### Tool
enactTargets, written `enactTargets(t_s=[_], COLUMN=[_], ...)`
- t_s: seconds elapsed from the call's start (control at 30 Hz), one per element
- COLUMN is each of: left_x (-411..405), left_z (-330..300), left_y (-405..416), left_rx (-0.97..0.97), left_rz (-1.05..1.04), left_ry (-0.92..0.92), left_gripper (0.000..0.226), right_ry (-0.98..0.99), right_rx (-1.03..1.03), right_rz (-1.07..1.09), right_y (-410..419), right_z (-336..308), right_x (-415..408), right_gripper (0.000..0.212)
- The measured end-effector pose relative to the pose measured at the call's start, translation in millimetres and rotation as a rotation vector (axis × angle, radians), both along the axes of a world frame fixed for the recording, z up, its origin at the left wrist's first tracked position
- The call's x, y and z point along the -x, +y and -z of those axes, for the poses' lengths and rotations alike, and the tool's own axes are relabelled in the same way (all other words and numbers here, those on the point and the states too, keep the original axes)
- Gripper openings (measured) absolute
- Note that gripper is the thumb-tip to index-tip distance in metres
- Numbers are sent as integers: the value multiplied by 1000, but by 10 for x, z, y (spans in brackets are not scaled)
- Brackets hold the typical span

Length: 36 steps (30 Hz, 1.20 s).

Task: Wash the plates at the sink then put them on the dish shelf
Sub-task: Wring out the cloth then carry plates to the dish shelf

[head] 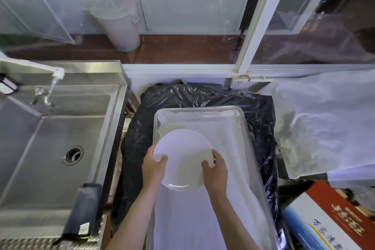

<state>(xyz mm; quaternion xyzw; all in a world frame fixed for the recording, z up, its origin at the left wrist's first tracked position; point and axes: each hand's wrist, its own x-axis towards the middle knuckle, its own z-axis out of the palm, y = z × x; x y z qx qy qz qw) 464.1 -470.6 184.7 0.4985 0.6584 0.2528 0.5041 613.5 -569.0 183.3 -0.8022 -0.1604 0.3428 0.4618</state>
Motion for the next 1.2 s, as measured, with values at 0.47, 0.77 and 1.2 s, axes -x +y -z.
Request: enactTargets(t_s=[0.47,0.77,1.2], left_x=[0,173,210], left_z=[-40,-131,-230], left_y=[-120,-420,-740], left_rx=[67,33,-86], left_rz=[-130,-173,197], left_ry=[-128,-131,-114], left_gripper=[48,45,51], right_ry=[213,223,138], right_rx=[-56,-80,-150], right_rz=[93,129,350], right_y=[-75,-290,-1069], right_z=[-52,41,-49], right_x=[57,115,438], right_gripper=[43,58,56])
